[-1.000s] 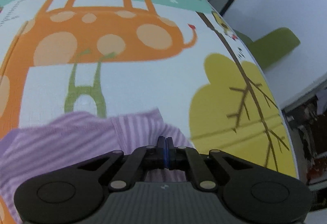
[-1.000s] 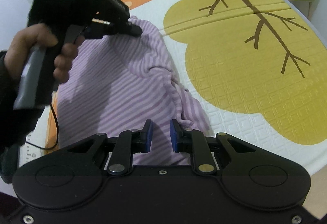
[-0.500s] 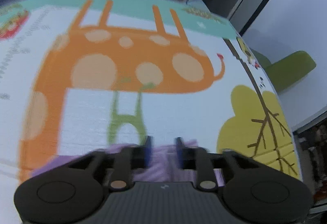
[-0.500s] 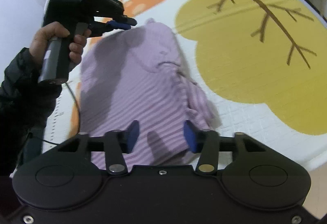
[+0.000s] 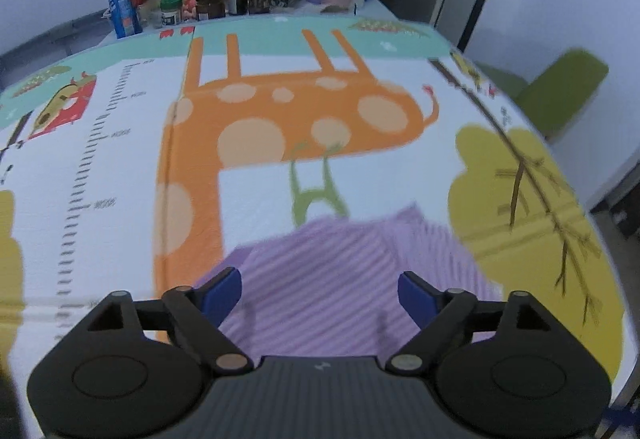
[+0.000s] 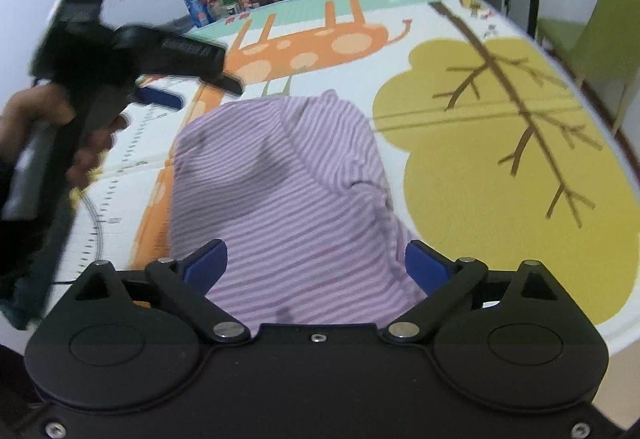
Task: Fold clothes
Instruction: 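Pull both open tools back from the folded shirt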
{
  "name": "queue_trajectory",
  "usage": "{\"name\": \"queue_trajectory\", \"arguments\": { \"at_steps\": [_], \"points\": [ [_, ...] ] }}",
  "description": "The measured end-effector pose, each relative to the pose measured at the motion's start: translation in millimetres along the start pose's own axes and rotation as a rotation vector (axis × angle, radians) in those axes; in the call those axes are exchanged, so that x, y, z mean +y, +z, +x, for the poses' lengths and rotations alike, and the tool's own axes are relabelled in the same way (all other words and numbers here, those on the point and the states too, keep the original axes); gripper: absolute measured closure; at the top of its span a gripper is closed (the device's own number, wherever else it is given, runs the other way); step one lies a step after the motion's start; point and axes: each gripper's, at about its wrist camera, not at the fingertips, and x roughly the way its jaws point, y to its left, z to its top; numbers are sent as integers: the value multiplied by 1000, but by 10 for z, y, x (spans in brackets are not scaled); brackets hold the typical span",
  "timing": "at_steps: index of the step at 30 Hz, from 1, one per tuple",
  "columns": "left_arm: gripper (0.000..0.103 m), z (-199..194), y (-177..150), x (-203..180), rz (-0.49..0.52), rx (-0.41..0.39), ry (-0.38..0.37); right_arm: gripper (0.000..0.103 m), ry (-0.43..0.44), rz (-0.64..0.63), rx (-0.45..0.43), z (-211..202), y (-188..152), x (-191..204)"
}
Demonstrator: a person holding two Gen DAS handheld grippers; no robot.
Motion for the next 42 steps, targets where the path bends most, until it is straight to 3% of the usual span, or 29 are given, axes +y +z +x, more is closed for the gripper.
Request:
{"name": "queue_trajectory", "arguments": {
  "at_steps": [5,10,16,26,42],
  "points": [
    [8,-106,-319,-12,88,33,52,6,-88,-57,12,47,54,145],
    [8,-168,-585,-41,214,70,89,6,-119,-58,53,112,74,253],
    [6,-269,-814,-2,269,103,86,6,-173,-57,98,182,82,397],
    [5,-321,-1134,57,303,186,50,5,-278,23,183,230,26,516],
    [5,-335,-1299,192,363,228,-10,5,-386,159,206,186,-287,743]
  ]
}}
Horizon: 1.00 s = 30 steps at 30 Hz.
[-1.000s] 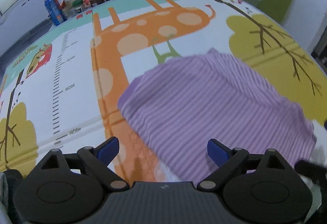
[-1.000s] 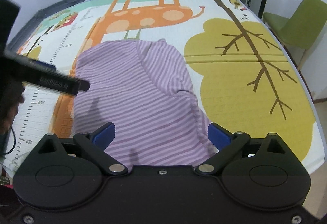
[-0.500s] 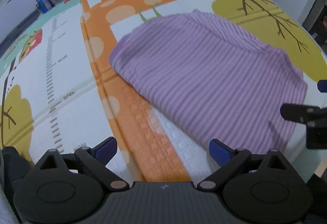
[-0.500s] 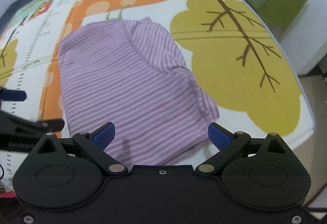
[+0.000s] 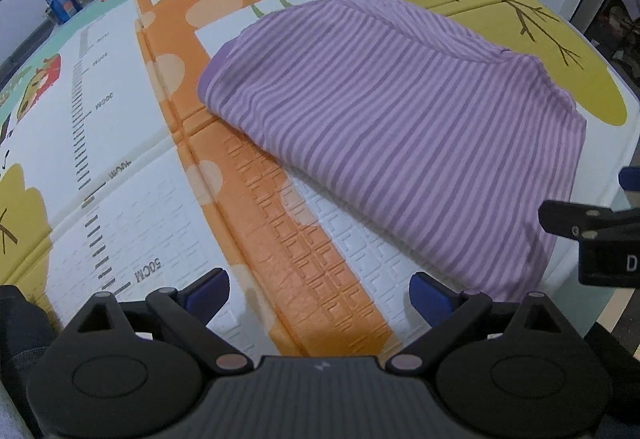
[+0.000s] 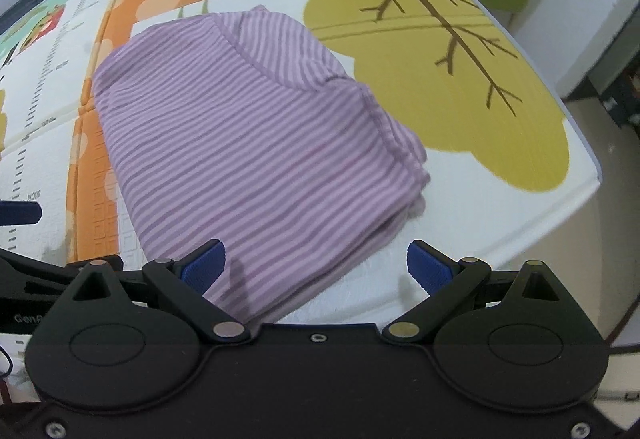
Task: Fold clothes
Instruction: 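Pull both open tools back from the folded shirt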
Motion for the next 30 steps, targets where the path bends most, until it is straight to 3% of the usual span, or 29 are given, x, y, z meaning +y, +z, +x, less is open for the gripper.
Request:
{"name": "queue_trajectory", "arguments": {
  "at_steps": [16,30],
  "points": [
    [5,43,-92,138,-24,18,-62,5,-53,41,22,-49,-221,135],
    [5,129,-104,88,-18,38,-63,5,-110,57,29,-146,-415,99]
  ]
}}
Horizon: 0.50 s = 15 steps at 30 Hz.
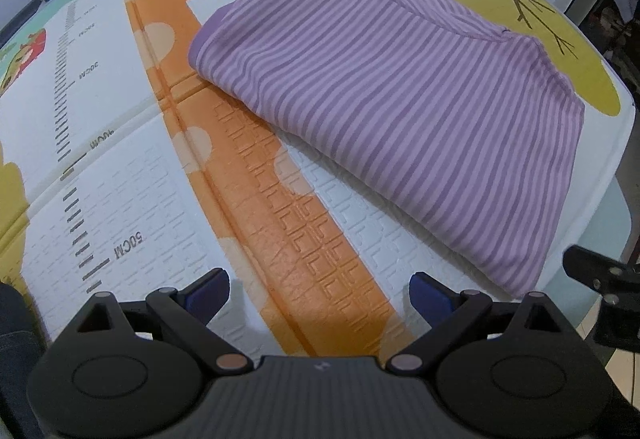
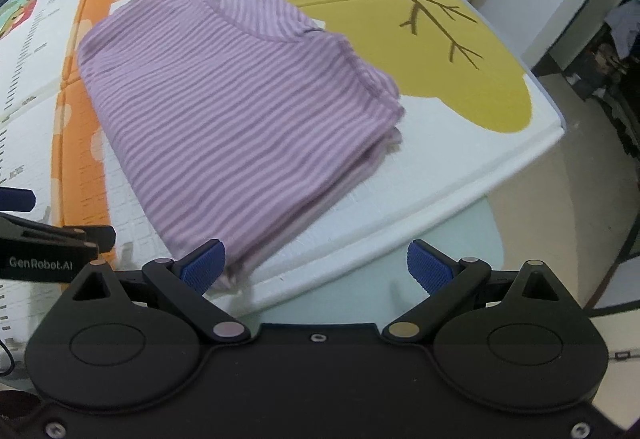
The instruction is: Fold clothes
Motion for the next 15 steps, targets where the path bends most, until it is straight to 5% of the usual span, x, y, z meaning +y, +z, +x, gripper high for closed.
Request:
{"name": "queue_trajectory", "arguments": {
  "at_steps": [15],
  "points": [
    [5,-85,398,-43,-208,-104,24,7,82,-20,-36,20,129,-234]
  ]
}}
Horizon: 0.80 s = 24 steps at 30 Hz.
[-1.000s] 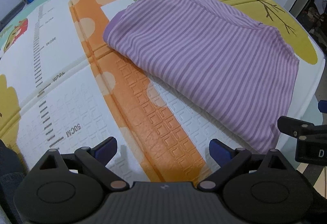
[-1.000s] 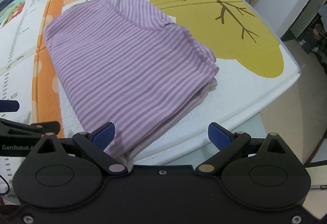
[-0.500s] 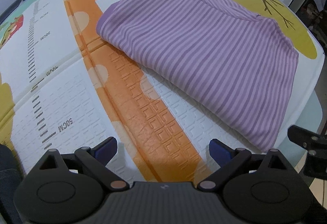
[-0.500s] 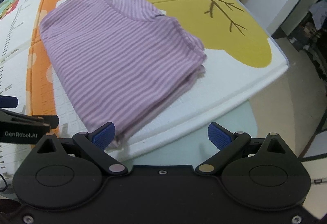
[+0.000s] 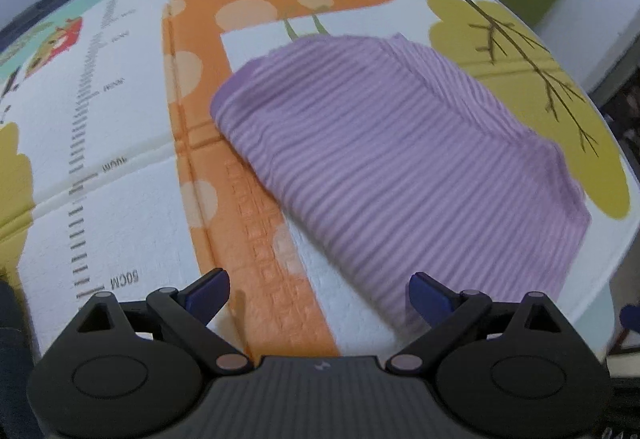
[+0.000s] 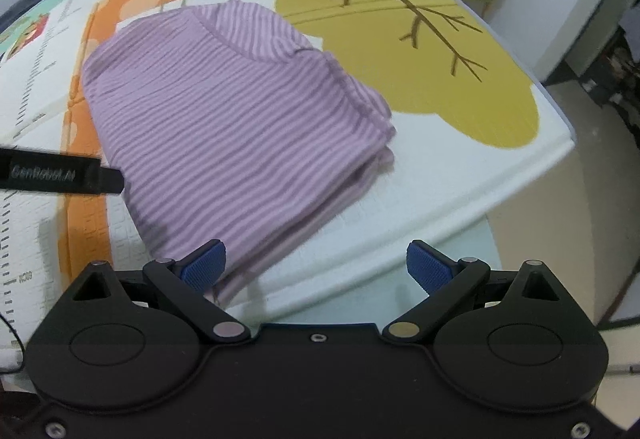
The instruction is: Fold clothes
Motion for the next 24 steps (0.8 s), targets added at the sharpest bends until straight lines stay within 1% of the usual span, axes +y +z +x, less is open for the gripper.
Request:
{"name": "queue_trajectory", "arguments": {
  "at_steps": [1,4,10,16,21,24],
  "points": [
    [5,13,28,-18,-20,-7,9,8,11,-12,0,19,36,-11],
    [5,100,101,-49,-68,10,15,14,40,-50,-4,78,152,-56],
    [5,234,205,-115,-123,39,60,15,97,-91,18,251,389,-175],
    [5,320,323,-140,-167,49,97,18,158,-137,60,457,584,-218],
    [5,386,408,-144,-193,59,114,19,183,-187,91,617,676,-155],
    [5,413,452,-170,-187,58,122,20,195,-198,107,687,721,-149]
  ]
}}
